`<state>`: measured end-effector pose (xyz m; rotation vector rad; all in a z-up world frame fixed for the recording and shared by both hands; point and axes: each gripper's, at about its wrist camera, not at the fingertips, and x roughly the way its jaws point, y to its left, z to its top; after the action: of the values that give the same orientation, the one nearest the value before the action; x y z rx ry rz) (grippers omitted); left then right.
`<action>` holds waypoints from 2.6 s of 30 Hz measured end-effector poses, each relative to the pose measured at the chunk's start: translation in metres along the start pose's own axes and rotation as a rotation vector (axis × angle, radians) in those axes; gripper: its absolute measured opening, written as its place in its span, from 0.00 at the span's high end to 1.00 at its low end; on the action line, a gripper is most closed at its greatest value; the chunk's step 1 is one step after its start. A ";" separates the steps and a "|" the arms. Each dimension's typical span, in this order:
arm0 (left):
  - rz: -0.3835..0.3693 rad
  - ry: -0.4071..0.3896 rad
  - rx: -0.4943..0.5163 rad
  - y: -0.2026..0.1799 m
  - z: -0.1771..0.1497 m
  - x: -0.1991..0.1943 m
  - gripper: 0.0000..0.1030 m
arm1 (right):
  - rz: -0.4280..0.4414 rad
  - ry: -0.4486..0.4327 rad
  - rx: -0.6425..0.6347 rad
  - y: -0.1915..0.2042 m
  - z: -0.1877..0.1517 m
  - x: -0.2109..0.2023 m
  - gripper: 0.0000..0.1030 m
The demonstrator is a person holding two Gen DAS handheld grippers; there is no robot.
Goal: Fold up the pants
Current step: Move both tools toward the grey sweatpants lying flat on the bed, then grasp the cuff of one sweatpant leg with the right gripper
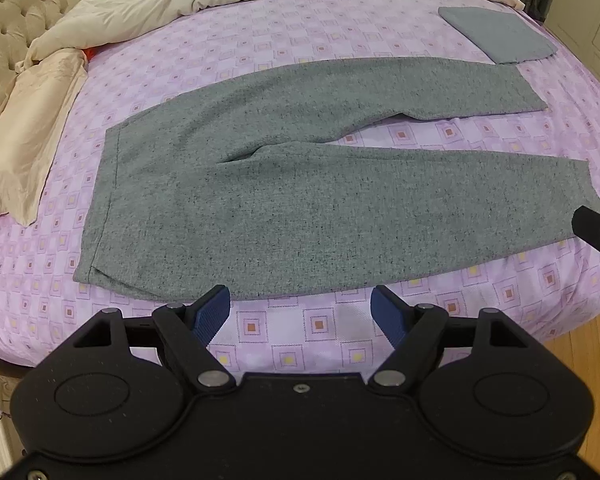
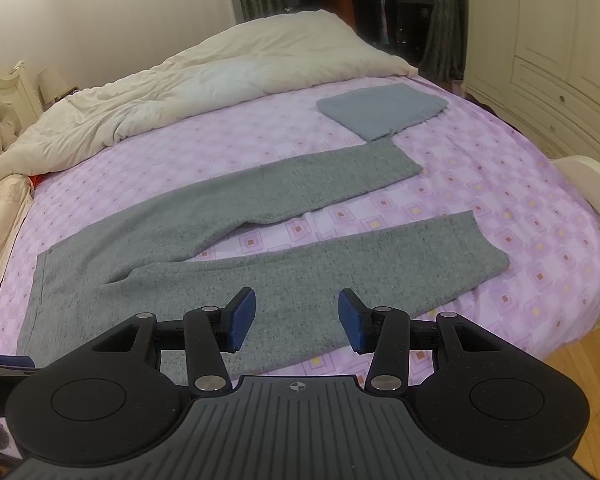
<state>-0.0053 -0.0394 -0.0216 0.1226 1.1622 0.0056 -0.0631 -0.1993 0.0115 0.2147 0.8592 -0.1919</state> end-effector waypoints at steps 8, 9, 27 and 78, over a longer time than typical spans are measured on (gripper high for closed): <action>0.000 0.010 0.002 -0.002 0.005 0.005 0.25 | -0.001 0.009 -0.001 0.000 0.001 0.005 0.56; 0.000 0.013 0.002 -0.003 0.005 0.006 0.25 | 0.000 0.014 0.000 0.000 0.002 0.006 0.56; -0.005 0.131 -0.001 0.011 0.038 0.049 0.25 | -0.009 0.137 -0.064 0.033 0.018 0.057 0.57; 0.225 0.175 -0.294 -0.113 0.072 0.090 0.34 | 0.060 0.254 0.039 -0.273 0.122 0.247 0.98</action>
<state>0.0897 -0.1526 -0.0875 -0.0093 1.3035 0.3913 0.1143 -0.5138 -0.1307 0.3055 1.1002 -0.1269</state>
